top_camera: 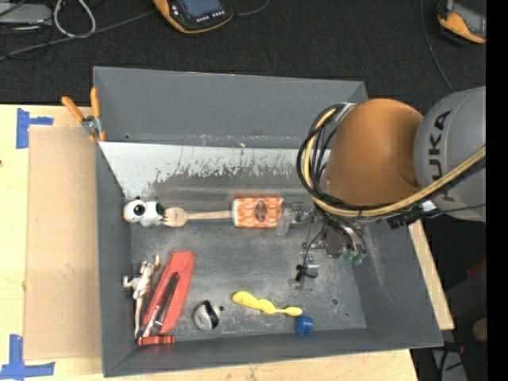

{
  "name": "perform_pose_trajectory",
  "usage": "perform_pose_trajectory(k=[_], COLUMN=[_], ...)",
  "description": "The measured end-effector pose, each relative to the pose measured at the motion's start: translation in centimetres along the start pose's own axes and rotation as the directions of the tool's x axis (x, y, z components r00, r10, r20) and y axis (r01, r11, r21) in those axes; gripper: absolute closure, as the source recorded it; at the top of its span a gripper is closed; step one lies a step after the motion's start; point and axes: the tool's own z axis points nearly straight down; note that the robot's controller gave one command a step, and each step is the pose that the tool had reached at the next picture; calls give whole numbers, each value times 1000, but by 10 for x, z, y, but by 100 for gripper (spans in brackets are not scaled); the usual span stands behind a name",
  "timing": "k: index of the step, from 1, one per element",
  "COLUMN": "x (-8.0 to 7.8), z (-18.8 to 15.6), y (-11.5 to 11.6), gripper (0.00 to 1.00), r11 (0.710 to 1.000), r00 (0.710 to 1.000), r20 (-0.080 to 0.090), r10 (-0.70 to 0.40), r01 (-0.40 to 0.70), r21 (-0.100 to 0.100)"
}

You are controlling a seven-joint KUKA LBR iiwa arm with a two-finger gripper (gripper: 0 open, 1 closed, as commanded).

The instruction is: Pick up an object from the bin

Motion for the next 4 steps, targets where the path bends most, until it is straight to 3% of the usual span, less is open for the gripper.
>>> perform_pose_trajectory(k=[1, 2, 3, 4], x=[-1, 24, 37, 58], z=[-4, 85, 104, 102], y=[0, -4, -6, 18], gripper=[0, 0, 0, 0], r11=[1000, 996, 992, 997], r00=[1000, 996, 992, 997], r20=[8, 9, 8, -4], r10=[1, 92, 128, 78], r01=[-1, -92, -128, -78], r21=[0, -1, -2, -1])
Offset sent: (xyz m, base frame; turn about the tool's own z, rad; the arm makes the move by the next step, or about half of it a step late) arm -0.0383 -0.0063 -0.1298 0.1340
